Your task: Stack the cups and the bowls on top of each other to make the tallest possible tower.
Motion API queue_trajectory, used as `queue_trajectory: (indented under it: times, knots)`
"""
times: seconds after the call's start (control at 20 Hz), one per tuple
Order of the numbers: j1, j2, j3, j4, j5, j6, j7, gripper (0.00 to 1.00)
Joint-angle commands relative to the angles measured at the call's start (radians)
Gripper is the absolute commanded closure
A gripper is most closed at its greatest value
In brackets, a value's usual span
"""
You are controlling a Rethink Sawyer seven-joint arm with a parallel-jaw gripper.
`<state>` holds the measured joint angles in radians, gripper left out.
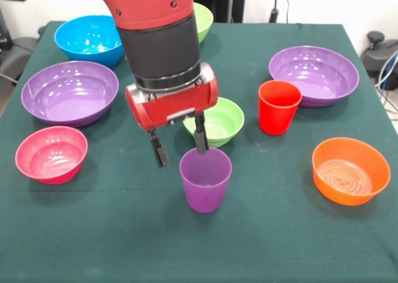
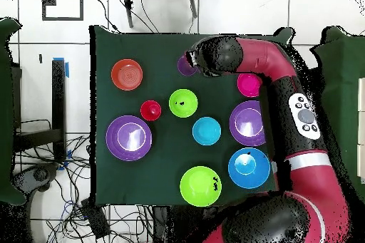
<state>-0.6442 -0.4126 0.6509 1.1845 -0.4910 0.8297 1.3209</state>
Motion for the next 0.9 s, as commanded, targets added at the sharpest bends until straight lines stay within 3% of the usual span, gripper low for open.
queue_trajectory:
  times: [0.05,0.4,0.9]
  knots:
    - [0.027,-0.046,-0.090,0.134,-0.063,0.139,-0.101,0.00]
    - [-0.017,-0.032,-0.088,0.208,-0.059,0.078,-0.099,0.00]
    - [-0.060,0.005,-0.091,0.269,-0.115,-0.028,-0.105,0.00]
